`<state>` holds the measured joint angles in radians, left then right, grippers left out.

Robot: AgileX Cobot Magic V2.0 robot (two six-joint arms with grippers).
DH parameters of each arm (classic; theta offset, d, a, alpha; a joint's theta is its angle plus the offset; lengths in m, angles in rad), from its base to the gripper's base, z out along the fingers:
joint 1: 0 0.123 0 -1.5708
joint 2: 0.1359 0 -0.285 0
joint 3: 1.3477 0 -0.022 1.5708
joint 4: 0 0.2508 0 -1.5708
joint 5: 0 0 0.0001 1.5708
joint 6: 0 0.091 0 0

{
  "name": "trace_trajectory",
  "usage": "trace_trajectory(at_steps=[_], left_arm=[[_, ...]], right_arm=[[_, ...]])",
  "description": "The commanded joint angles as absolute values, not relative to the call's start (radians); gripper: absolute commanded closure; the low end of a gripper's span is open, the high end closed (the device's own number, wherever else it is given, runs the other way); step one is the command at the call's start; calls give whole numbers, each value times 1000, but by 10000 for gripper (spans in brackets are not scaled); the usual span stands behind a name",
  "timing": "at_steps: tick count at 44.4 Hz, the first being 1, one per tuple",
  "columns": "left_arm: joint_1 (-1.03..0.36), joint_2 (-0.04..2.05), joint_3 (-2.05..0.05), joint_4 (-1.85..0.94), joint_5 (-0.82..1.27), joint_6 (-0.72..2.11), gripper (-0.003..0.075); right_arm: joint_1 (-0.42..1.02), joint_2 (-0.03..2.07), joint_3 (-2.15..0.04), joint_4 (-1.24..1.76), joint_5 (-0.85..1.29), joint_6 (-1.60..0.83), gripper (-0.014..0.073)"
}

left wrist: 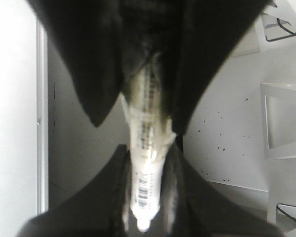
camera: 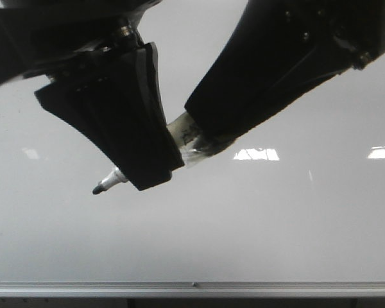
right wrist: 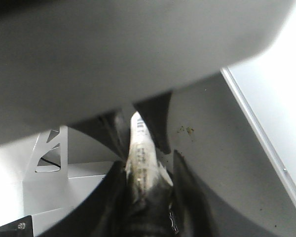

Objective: Write number 4 on whiteboard

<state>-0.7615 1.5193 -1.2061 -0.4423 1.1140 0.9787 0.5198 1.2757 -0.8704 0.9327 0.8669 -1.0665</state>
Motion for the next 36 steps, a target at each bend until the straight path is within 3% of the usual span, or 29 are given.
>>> trace_trajectory(at_steps=[1,5,12,16,22,28,32,36], left_arm=[[-768,1479,-1238,-485,1070,979,697],[-768,1479,-1238,-485,1058,979,556],[-768,1479,-1238,-485,1025,976,160],[-768,1479,-1238,-485,1018,976,41],[-768,1479,-1238,-485,1020,976,59],[-768,1479,-1238,-485,1020,976,134],[-768,1479,-1238,-485,1025,976,238],[-768,1479,-1238,-485,1025,976,407]], right_arm=[[515,1255,-901,950,893,-1079,699],[515,1251,-901,926,892,-1078,699],[514,1215,-898,871,878,-1031,699],[512,1177,-883,824,852,-982,699],[458,1116,-843,759,835,-918,699],[322,1042,-812,696,837,-871,699],[206,993,-805,697,830,-849,699],[116,964,-805,700,812,-828,699]])
